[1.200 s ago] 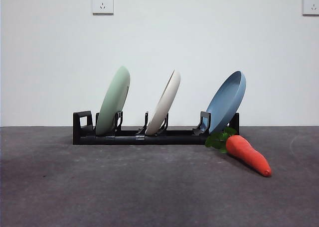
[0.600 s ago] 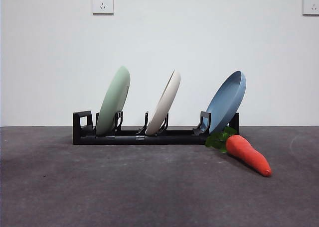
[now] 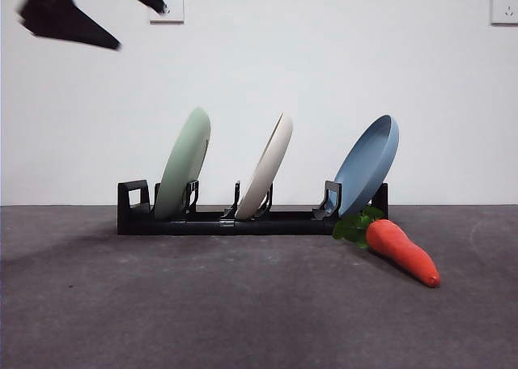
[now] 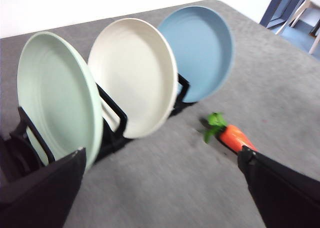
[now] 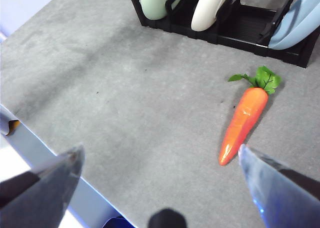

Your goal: Take the green plate from the plate rack,put the plate on the table,take the carrot from the table,put the carrot in the plate

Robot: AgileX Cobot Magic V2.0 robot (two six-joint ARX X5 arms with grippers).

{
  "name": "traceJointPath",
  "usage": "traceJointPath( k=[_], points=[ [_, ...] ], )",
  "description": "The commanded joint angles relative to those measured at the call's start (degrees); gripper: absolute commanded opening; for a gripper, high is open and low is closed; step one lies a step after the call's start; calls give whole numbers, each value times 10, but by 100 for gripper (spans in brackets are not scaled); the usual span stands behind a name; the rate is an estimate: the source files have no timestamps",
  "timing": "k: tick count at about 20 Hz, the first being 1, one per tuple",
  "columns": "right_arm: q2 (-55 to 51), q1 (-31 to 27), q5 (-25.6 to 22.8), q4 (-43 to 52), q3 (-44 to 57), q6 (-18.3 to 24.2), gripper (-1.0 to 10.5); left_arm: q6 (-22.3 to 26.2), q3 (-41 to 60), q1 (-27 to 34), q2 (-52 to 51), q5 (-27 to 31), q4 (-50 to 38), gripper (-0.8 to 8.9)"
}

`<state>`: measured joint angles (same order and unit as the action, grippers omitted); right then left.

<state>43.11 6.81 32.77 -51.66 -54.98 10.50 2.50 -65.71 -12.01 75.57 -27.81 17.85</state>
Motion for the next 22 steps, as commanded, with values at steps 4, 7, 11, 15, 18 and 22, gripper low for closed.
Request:
traceJointPath(
  k=[4,7,11,15,18,22],
  points=[
    [0,2,-1,-6,-2,-1,692,6,-118,-15,172,38,-29,596],
    [0,2,-2,-9,-2,-1,692,6,-172,-15,250,53,-33,596],
    [0,2,-2,-9,-2,-1,691,6,-198,-16,318,55,-49,595],
    [0,2,-2,-11,-2,-1,691,6,-198,-26,346,70,-56,518],
    [0,2,-2,-11,-2,-1,690,6,-198,-34,347,68,-61,212],
    [0,2,-2,-15,-2,-2,690,5,-198,-34,347,65,-55,34]
  ],
)
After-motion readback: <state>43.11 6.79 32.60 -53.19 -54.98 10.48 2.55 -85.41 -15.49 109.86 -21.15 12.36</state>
